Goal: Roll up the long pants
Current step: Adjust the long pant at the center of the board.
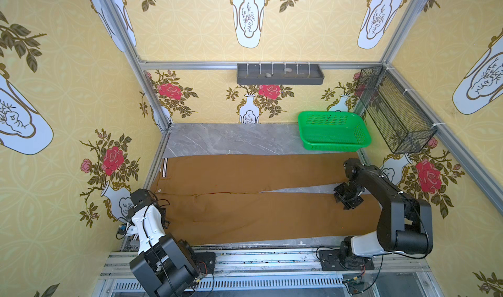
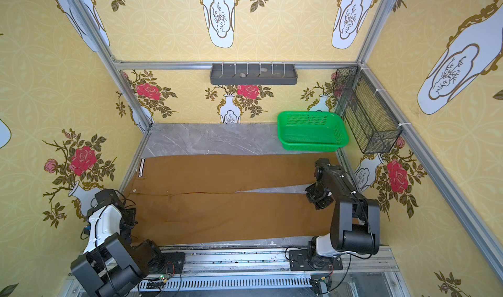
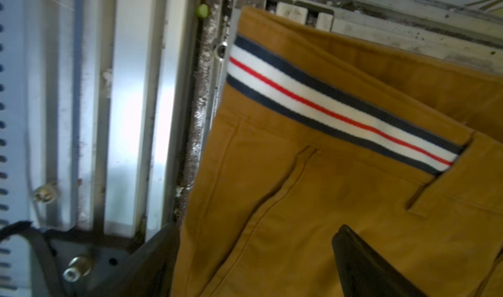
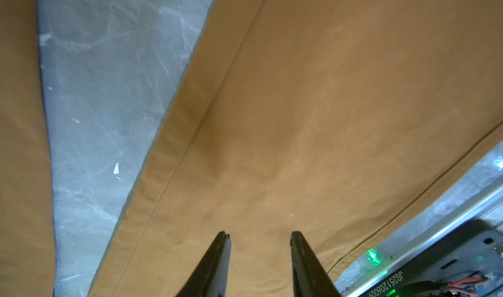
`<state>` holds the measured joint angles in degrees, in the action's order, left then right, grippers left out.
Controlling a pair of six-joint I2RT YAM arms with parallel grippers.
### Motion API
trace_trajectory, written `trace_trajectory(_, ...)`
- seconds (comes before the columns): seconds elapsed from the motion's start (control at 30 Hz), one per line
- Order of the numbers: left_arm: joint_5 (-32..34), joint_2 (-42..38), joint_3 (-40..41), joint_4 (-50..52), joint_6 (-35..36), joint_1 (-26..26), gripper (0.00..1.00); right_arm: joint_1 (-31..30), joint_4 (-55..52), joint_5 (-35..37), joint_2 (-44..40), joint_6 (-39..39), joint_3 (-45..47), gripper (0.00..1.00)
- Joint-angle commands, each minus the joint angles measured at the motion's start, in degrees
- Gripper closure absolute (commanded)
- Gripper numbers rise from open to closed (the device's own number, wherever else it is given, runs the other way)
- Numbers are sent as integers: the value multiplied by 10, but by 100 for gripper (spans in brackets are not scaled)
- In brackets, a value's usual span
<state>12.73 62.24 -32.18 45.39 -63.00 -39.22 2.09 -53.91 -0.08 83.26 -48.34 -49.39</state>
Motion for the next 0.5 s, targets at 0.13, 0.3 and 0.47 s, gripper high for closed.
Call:
trace_trajectory(0.13,-15,9,19,-86,32,-4,21,0,-6,-5,12,3,-6,58)
trace_trajectory(0.3,-36,38,-21,-20,40,-3,21,0,-1,-5,24,6,-13,58)
trace_trajectory(0.47,-17,5,-4,26,49,-3,16,0,9,-10,44,7,-20,57)
